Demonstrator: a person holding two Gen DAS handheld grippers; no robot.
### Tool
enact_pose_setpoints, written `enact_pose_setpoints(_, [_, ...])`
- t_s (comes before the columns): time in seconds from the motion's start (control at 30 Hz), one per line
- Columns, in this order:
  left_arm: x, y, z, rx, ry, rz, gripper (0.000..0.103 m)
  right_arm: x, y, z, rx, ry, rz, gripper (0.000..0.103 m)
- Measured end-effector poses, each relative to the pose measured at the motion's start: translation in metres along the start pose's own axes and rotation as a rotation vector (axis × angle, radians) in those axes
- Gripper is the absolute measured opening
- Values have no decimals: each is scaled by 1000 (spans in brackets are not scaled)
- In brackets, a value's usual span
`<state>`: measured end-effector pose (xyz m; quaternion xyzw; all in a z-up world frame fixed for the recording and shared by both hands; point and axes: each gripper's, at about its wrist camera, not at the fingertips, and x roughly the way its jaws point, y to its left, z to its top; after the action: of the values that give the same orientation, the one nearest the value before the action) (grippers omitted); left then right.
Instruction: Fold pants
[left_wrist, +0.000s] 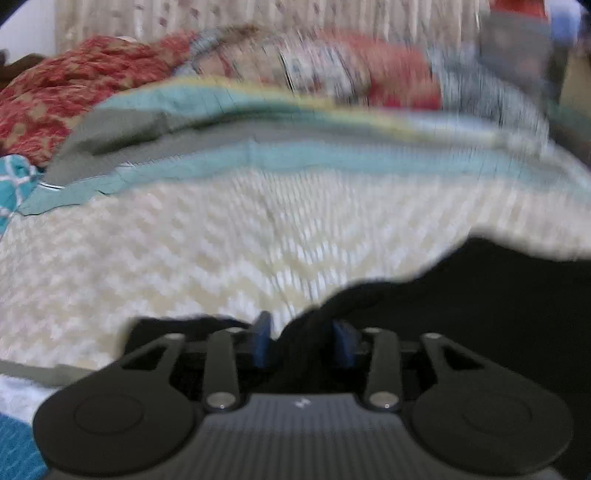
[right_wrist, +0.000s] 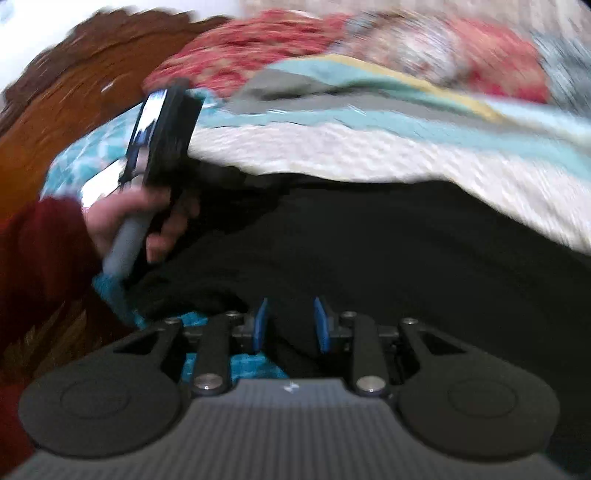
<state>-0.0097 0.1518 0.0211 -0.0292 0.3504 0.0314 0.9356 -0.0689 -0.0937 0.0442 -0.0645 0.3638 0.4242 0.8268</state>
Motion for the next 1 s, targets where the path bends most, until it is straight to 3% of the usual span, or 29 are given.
enact_pose_setpoints(0.07, [-44,18,0,-31,-99,-1,69,0,14,2,-89,-12,32,45])
enact_pose_setpoints(0.1, [-61,28,-3,-50,-120,7,79,2,19,2,-128,-13,44,46])
enact_pose_setpoints(0.13, [-76,41,-8,-81,-121,19,96,6,26,3,-163,-9,49,47])
enact_pose_setpoints(0.23, [-101,78,-35,-207,-72,38,100,24,38,2,-260,17,37,47])
enact_pose_setpoints(0.3, [-104,100,-62,-326,9,37,101,34,44,0,-310,28,21,49])
enact_pose_setpoints(0.43, [-93,115,-109,-520,127,-89,101,49,49,-6,-399,38,-84,57])
enact_pose_setpoints(0.5, [-83,110,-120,-587,143,-134,103,55,46,-10,-412,66,-110,55])
enact_pose_setpoints(0.53, [-81,106,-122,-584,128,-129,101,58,44,-11,-408,95,-105,32])
enact_pose_setpoints(0.57, [-78,99,-118,-562,114,-131,84,59,41,-12,-398,121,-98,17])
enact_pose_setpoints(0.6, [-76,91,-111,-533,104,-137,66,56,40,-12,-394,117,-105,15])
enact_pose_setpoints(0.63, [-74,86,-103,-509,99,-128,39,50,38,-10,-385,103,-95,14])
enact_pose_setpoints(0.67, [-71,81,-95,-489,93,-114,31,42,37,-6,-371,86,-82,14])
enact_pose_setpoints(0.8, [-69,77,-75,-490,41,-69,18,6,36,2,-364,6,-41,14])
enact_pose_setpoints(0.97, [-56,86,-80,-555,88,-26,17,31,31,-28,-370,165,-13,13])
enact_pose_setpoints(1.0, [-55,85,-83,-548,96,-6,18,33,30,-33,-358,148,-18,14])
